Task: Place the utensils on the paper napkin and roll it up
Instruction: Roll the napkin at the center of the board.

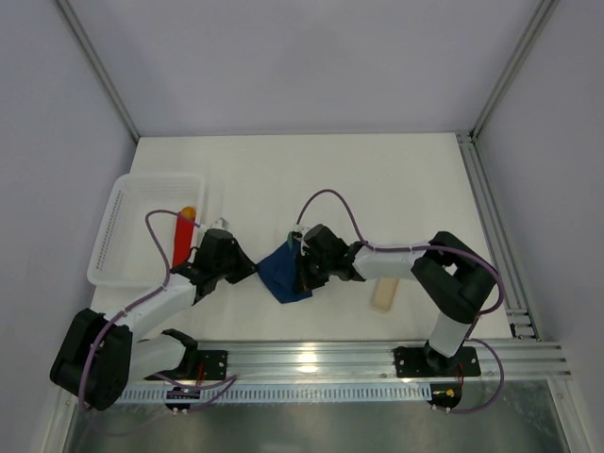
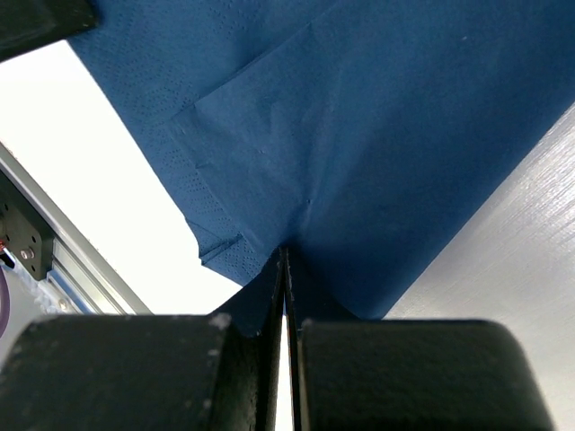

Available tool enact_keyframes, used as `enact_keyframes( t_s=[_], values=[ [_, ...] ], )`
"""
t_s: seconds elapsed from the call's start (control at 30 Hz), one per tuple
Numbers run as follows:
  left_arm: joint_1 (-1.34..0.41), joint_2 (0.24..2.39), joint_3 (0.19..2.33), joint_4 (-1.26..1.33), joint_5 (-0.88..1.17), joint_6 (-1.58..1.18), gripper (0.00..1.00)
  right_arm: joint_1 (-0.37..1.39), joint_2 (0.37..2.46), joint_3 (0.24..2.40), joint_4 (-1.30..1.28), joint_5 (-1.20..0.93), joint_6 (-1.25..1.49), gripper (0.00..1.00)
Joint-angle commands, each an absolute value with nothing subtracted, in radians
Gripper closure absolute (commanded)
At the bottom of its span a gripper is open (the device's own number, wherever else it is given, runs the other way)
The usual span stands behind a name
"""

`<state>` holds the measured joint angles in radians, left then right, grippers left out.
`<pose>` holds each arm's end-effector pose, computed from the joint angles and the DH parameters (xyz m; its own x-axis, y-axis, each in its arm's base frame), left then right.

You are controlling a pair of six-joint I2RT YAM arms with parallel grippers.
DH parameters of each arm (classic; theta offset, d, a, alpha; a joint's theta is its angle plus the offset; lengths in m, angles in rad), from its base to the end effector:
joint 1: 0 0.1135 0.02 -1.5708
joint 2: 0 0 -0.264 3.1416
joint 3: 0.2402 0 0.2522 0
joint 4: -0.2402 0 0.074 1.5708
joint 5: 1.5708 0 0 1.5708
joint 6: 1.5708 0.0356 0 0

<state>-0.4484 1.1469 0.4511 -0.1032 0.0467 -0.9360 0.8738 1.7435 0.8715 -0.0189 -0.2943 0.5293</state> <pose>0.1924 -0.0944 0.1646 -0.7553 -0.5292 -0.3866 -0.2458 0.7756 -0.5814 0.2083 0.2649 0.1406 -0.8605 -0.2751 -0.4288 -0.4824 0.7106 0.5122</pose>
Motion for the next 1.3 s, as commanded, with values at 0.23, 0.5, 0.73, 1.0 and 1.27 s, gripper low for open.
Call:
enact_keyframes(
  t_s=[0.23,0.5,0.73,1.0,1.27],
  values=[
    [-0.488,1.152,0.568,-0.061,0.089,-0.974,1.00,0.882,1.741,0.848,-0.008,-0.265,0.528,0.96],
    [-0.592,1.216,0.637,-0.028,0.043,-1.005,1.00,0.882,1.764,0.859,-0.008,-0.261,0.520,0.96],
    [-0.658,1.233,0.647,-0.005,0.009,-1.048,1.00,0.882,1.764,0.864,-0.008,-0.261,0.517,0.96],
    [-0.692,1.235,0.647,0.018,-0.040,-1.072,1.00,0.882,1.735,0.867,-0.008,-0.253,0.514,0.96],
    [-0.693,1.233,0.635,0.015,-0.043,-1.074,1.00,0.882,1.666,0.907,-0.049,-0.236,0.506,0.96]
  ],
)
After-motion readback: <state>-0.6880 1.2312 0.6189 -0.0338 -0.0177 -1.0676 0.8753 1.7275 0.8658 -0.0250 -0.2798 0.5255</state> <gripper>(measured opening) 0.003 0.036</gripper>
